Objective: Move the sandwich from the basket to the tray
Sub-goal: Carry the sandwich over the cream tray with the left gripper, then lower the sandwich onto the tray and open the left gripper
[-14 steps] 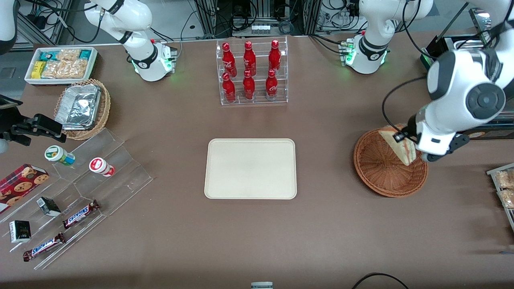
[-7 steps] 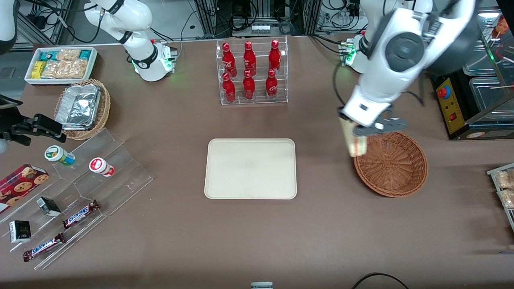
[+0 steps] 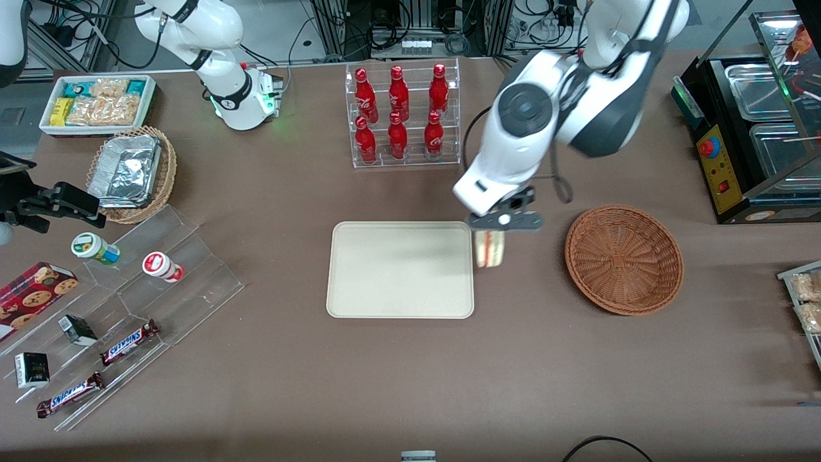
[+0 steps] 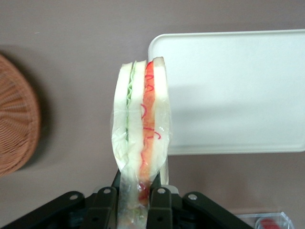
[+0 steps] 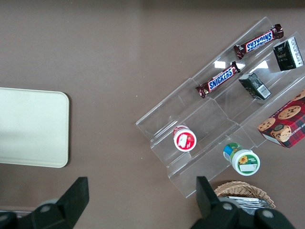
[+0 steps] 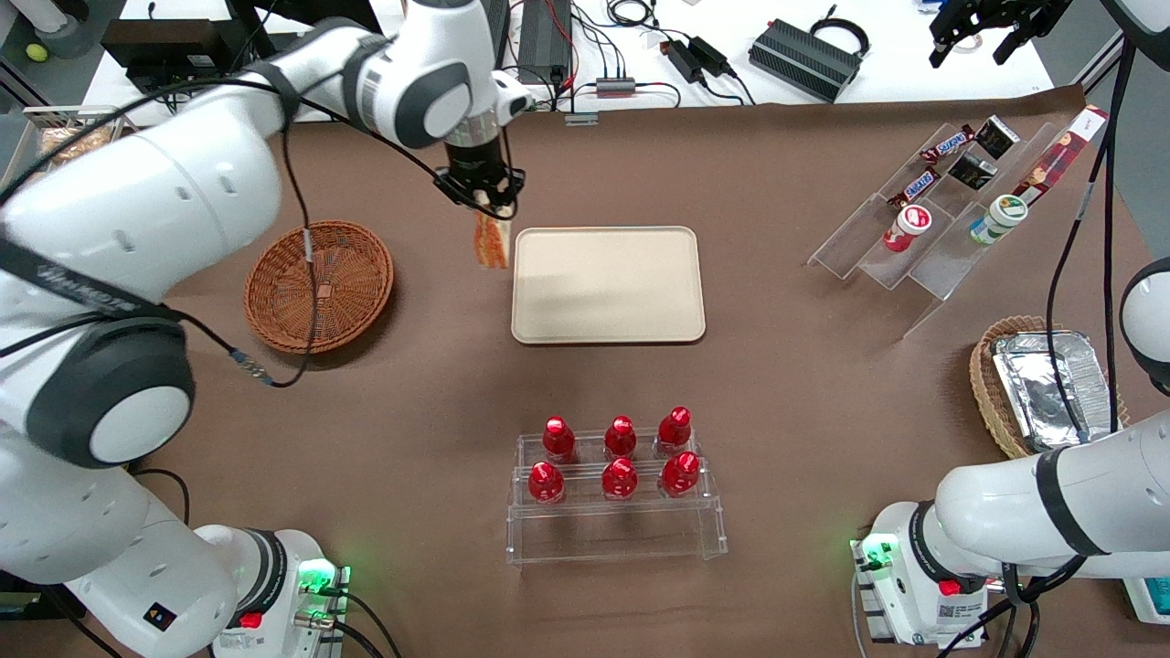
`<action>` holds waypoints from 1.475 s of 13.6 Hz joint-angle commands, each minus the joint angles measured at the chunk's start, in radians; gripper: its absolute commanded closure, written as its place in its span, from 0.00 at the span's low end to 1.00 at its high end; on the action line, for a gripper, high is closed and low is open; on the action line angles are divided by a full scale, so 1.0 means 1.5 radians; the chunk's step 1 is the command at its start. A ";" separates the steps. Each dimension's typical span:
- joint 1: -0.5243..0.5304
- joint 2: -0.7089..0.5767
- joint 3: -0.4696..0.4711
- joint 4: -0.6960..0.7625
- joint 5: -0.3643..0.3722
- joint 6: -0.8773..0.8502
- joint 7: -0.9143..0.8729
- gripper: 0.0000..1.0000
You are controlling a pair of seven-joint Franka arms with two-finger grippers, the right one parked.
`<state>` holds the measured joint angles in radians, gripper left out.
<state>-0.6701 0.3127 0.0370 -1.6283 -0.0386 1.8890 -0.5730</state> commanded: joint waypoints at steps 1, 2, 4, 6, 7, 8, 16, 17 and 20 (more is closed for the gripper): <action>-0.036 0.070 0.010 0.032 -0.009 0.059 -0.015 0.76; -0.045 0.092 0.010 0.033 -0.009 0.081 -0.015 0.77; -0.049 0.122 0.010 0.031 -0.007 0.134 -0.015 0.77; -0.063 0.146 0.010 0.029 -0.005 0.146 -0.015 0.77; -0.075 0.160 0.010 0.030 -0.004 0.147 -0.015 0.77; -0.078 0.173 0.010 0.031 -0.003 0.147 -0.015 0.77; -0.079 0.214 0.010 0.027 -0.010 0.220 -0.014 0.76; -0.078 0.219 0.010 0.027 -0.010 0.228 -0.014 0.76; -0.078 0.229 0.010 0.027 -0.009 0.245 -0.010 0.71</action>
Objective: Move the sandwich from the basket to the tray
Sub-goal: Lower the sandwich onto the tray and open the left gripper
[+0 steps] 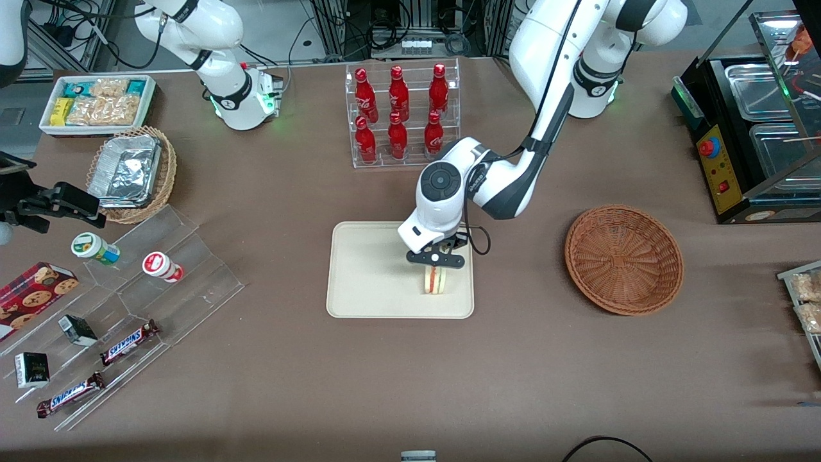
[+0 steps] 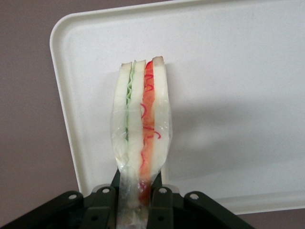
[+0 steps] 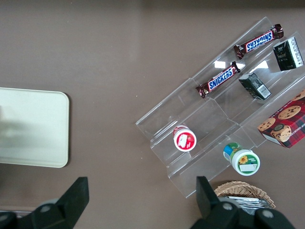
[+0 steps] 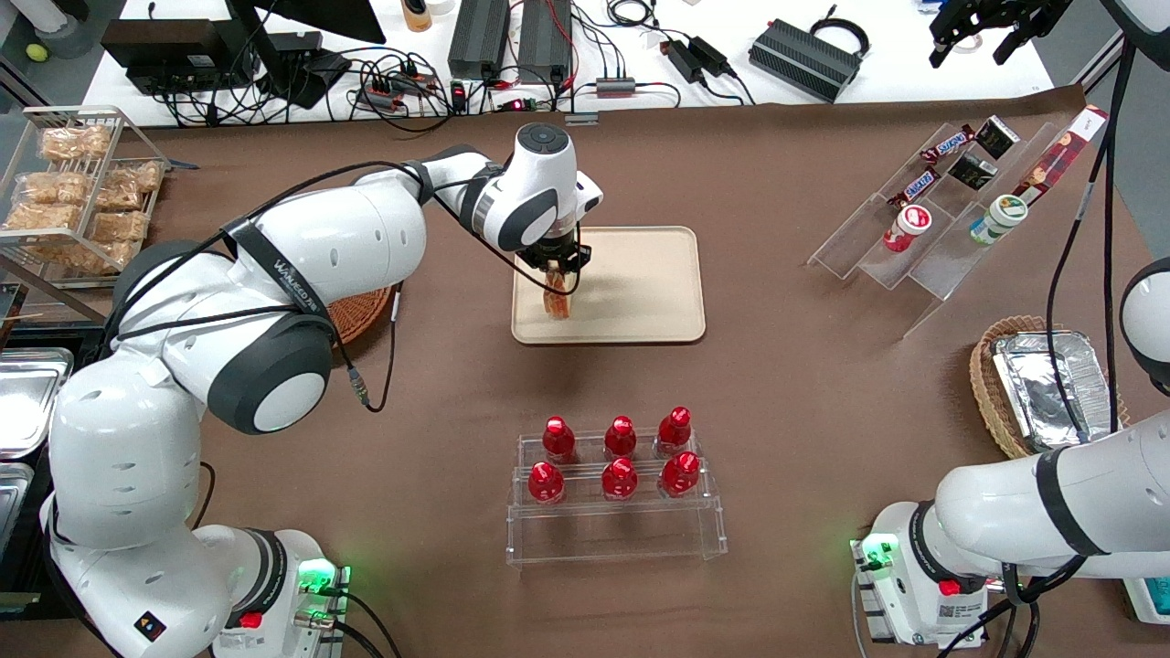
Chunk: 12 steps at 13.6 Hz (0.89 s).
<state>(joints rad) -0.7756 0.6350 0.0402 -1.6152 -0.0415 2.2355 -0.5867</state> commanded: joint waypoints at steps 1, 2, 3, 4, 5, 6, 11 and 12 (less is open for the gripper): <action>-0.008 0.015 0.008 0.017 -0.006 0.018 -0.001 0.70; -0.008 0.015 0.008 0.017 -0.006 0.018 -0.003 0.51; -0.008 0.015 0.008 0.017 -0.005 0.016 -0.001 0.08; -0.008 0.011 0.008 0.018 -0.005 0.012 -0.005 0.00; -0.008 0.005 0.009 0.017 -0.005 0.008 -0.006 0.00; -0.006 -0.006 0.010 0.018 -0.004 -0.009 -0.005 0.00; 0.002 -0.128 0.015 0.025 0.004 -0.152 0.006 0.00; 0.003 -0.159 0.016 0.024 0.004 -0.186 0.007 0.00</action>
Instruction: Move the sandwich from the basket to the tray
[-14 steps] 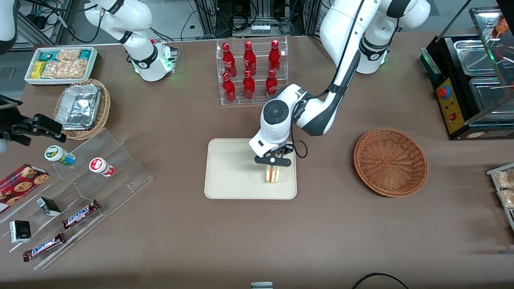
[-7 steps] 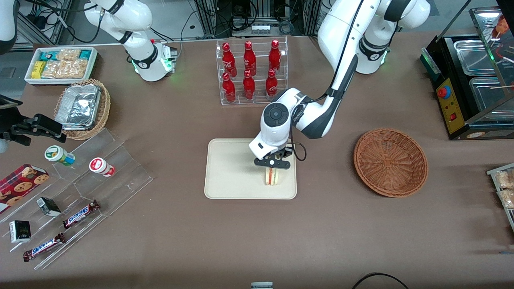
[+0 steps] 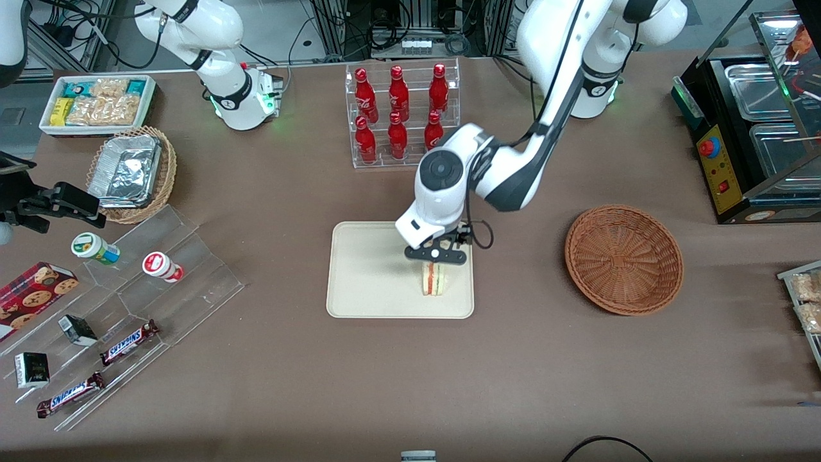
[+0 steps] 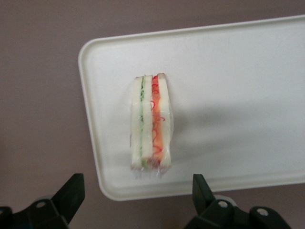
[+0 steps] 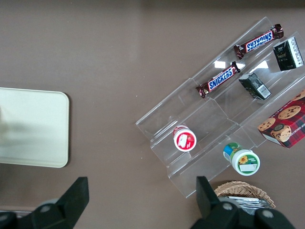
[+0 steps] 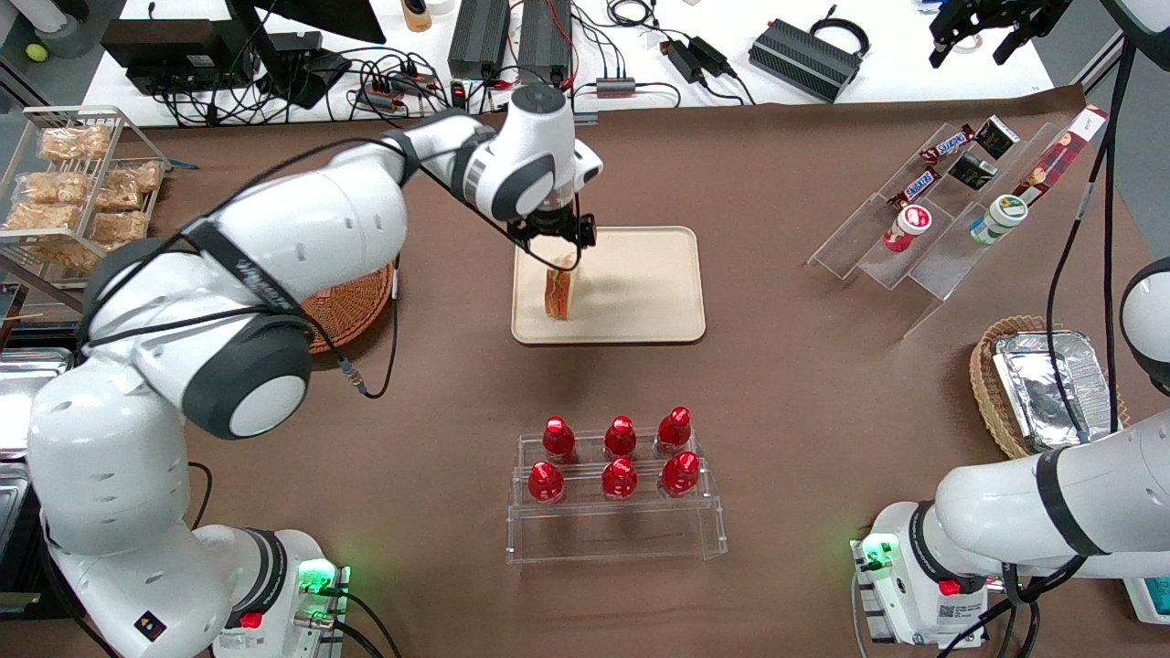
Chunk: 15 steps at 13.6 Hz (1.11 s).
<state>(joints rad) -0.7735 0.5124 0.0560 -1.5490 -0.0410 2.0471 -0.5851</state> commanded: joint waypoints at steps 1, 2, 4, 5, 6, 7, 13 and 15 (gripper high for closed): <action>0.003 -0.107 0.008 -0.021 0.005 -0.088 0.006 0.00; 0.004 -0.134 0.015 -0.022 0.005 -0.113 0.007 0.00; 0.006 -0.186 0.029 -0.022 0.006 -0.160 0.009 0.00; 0.012 -0.217 0.033 -0.022 0.006 -0.181 0.009 0.00; 0.020 -0.241 0.036 -0.022 0.006 -0.201 0.011 0.00; 0.029 -0.268 0.036 -0.022 0.006 -0.220 0.030 0.00; 0.117 -0.363 0.036 -0.024 0.004 -0.318 0.169 0.00; 0.167 -0.382 0.036 -0.023 0.004 -0.341 0.218 0.00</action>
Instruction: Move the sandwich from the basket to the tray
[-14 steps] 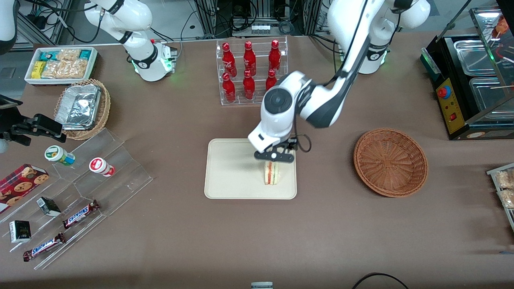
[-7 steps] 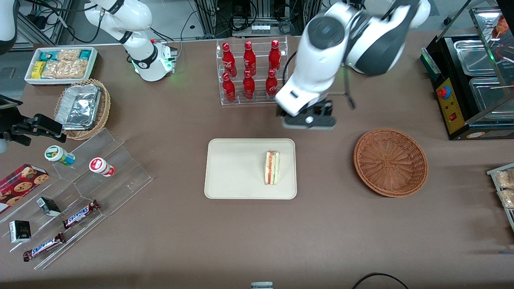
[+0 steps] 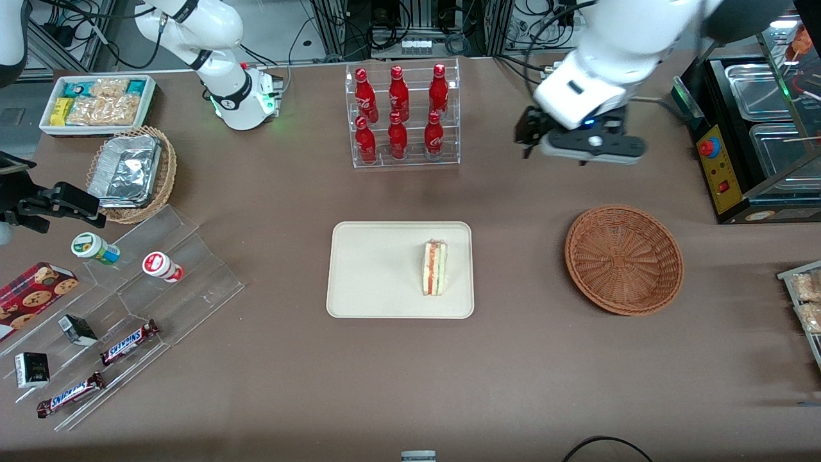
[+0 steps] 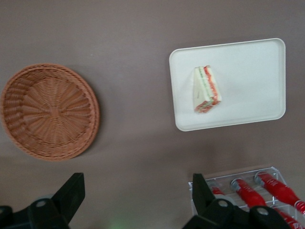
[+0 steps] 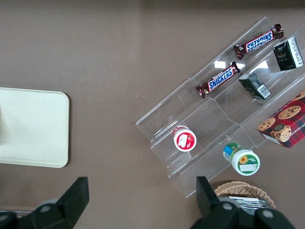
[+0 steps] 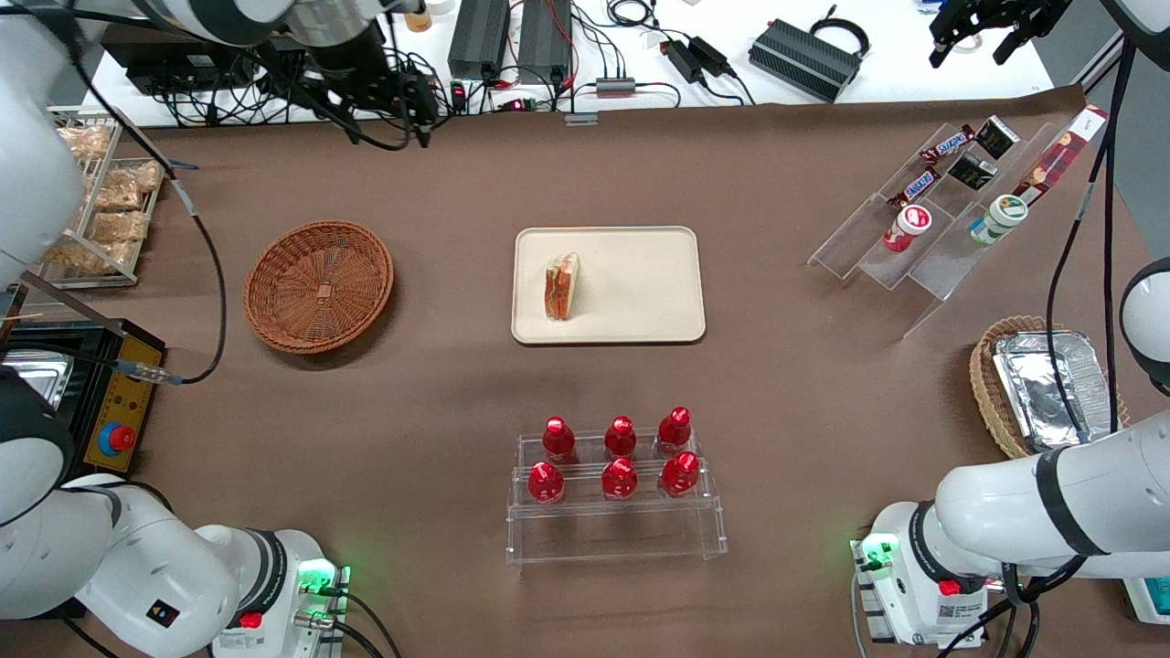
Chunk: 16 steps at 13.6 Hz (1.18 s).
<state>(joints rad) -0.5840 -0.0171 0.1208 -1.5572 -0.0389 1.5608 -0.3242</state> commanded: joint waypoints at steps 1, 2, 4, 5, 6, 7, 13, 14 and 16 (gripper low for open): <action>0.063 -0.035 -0.007 -0.017 0.002 -0.027 0.063 0.00; 0.092 -0.035 -0.007 -0.015 0.002 -0.038 0.080 0.00; 0.141 -0.036 -0.007 -0.014 0.002 -0.048 0.113 0.00; 0.162 -0.041 -0.007 -0.015 0.002 -0.054 0.123 0.00; 0.176 -0.042 -0.007 -0.015 0.003 -0.055 0.125 0.00; 0.200 -0.043 -0.007 -0.013 0.003 -0.055 0.125 0.00; 0.321 -0.035 -0.016 -0.003 -0.003 -0.055 0.127 0.00; 0.324 -0.035 -0.017 -0.002 -0.007 -0.054 0.127 0.00; 0.333 -0.035 -0.052 -0.006 -0.011 -0.056 0.143 0.00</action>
<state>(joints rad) -0.1113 -0.0580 0.1034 -1.5604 -0.0434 1.4915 -0.1318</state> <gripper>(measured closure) 0.000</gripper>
